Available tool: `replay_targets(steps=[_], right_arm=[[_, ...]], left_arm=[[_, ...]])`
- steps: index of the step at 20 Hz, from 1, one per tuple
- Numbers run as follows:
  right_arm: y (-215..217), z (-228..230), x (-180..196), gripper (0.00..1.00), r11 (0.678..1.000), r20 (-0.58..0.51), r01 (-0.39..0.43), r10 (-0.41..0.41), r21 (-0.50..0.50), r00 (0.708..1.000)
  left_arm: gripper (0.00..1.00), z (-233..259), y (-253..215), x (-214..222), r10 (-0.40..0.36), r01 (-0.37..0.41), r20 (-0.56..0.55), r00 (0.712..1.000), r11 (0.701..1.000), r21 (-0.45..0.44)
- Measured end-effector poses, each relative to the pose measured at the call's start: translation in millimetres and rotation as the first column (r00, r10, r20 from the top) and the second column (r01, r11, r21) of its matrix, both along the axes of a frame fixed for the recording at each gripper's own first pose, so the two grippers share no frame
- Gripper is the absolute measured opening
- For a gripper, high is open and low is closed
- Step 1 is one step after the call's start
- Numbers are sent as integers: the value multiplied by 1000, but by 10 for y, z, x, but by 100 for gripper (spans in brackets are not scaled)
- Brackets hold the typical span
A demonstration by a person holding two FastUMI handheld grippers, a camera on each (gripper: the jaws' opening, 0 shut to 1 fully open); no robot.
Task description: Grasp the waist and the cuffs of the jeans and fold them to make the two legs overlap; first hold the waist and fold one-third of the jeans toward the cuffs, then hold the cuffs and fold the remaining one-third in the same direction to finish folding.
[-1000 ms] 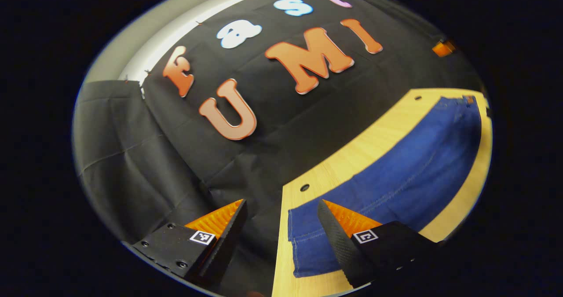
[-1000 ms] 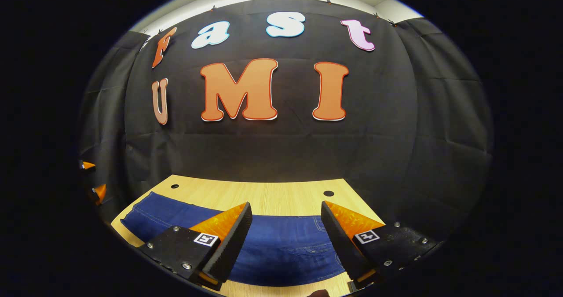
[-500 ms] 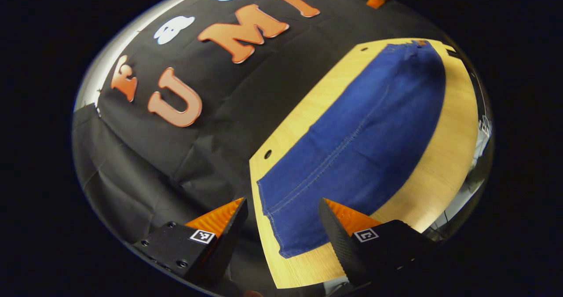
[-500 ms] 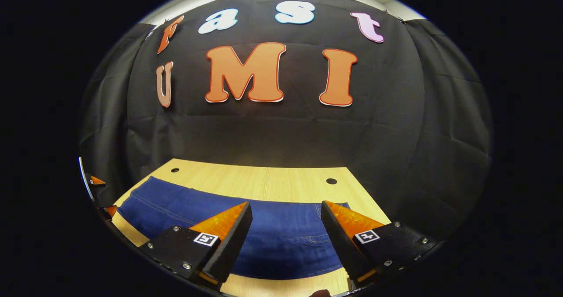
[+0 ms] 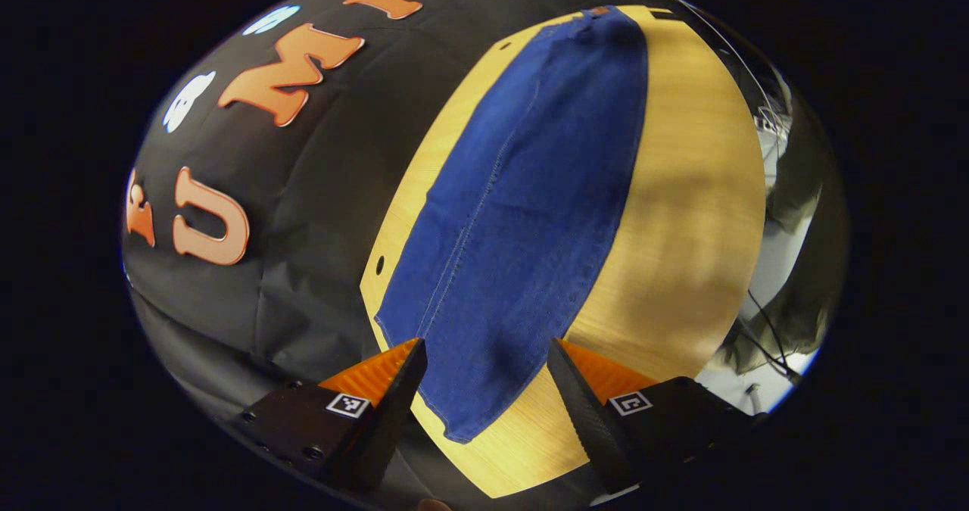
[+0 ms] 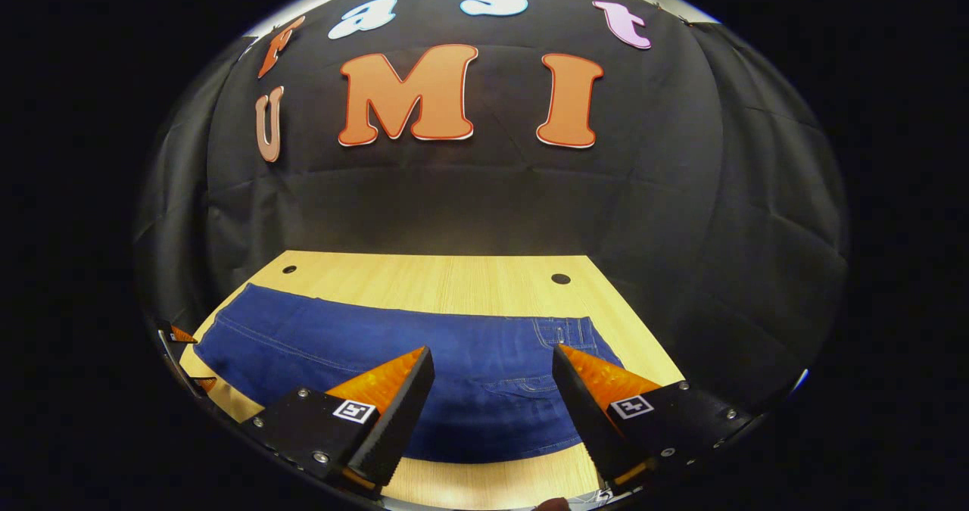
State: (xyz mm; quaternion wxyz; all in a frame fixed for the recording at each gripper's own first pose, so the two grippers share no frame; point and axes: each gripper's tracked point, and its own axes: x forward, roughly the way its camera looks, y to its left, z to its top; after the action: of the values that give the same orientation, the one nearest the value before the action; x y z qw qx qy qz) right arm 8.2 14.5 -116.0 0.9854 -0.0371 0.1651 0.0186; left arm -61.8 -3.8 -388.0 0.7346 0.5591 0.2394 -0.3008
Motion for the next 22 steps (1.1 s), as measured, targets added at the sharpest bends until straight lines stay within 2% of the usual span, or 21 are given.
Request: replay_targets(steps=[1,2,3,10,13,18,22], right_arm=[[-40,-34,-10,97,1000,-8,3,-3,-6,1000],[-71,-52,-19,100,1000,-15,7,-7,-8,1000],[-112,-82,-23,97,1000,-21,13,-13,-8,1000],[-222,-231,-47,96,999,-67,49,-47,22,997],[-252,-239,-47,97,998,-70,53,-51,22,996],[-249,-247,-35,97,997,-79,62,-58,41,995],[-214,-248,-27,96,998,-84,56,-53,31,995]], left_arm=[[98,-80,11,5,-12,12,-7,1000,1000,21],[98,-132,37,-3,-20,20,-20,1000,999,34],[98,-183,59,-14,-24,26,-39,999,999,43],[98,-360,21,36,-88,104,-130,988,987,124],[98,-356,-10,70,-127,147,-127,984,976,162],[98,-367,-49,167,-113,128,-96,989,977,170],[95,-376,-167,430,-106,111,-33,994,977,180]])
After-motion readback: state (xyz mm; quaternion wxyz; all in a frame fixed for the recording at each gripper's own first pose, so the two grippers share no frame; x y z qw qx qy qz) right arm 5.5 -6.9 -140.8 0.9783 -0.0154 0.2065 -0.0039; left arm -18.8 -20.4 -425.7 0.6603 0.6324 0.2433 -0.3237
